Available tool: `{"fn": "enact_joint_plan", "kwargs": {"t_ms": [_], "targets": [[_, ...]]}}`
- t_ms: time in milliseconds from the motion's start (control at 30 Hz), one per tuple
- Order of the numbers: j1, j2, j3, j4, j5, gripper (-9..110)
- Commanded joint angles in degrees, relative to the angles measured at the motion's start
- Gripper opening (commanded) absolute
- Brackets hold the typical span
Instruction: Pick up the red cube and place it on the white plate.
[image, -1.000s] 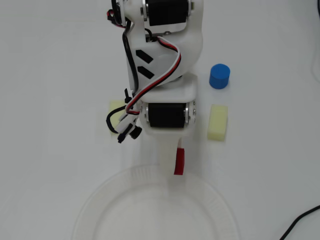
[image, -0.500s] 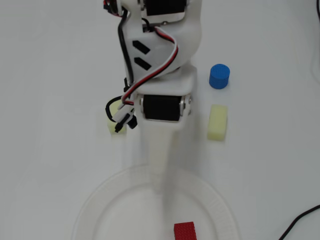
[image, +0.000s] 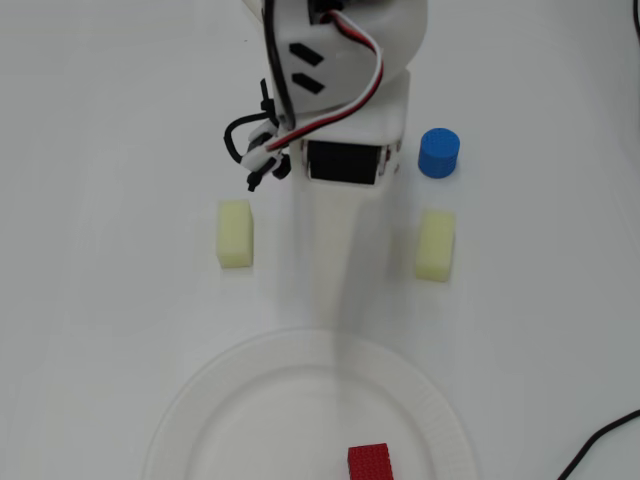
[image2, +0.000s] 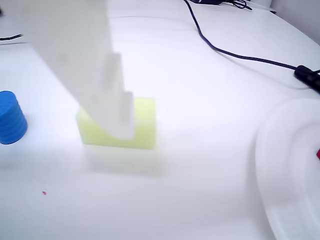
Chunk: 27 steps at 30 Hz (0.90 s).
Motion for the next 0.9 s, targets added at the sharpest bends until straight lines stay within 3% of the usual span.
{"fn": "enact_joint_plan", "kwargs": {"t_ms": [0,400,633,867], "targets": [[-0.44,12.04,8.79,1.14,-3.25,49],[5.62,44.38,47.37,-11.34,-10.72,48],[8.79,68.73,77.17,-25.93,-15.73,47],[8.79,98.26,102.92,-31.55,-18.90,44]]}}
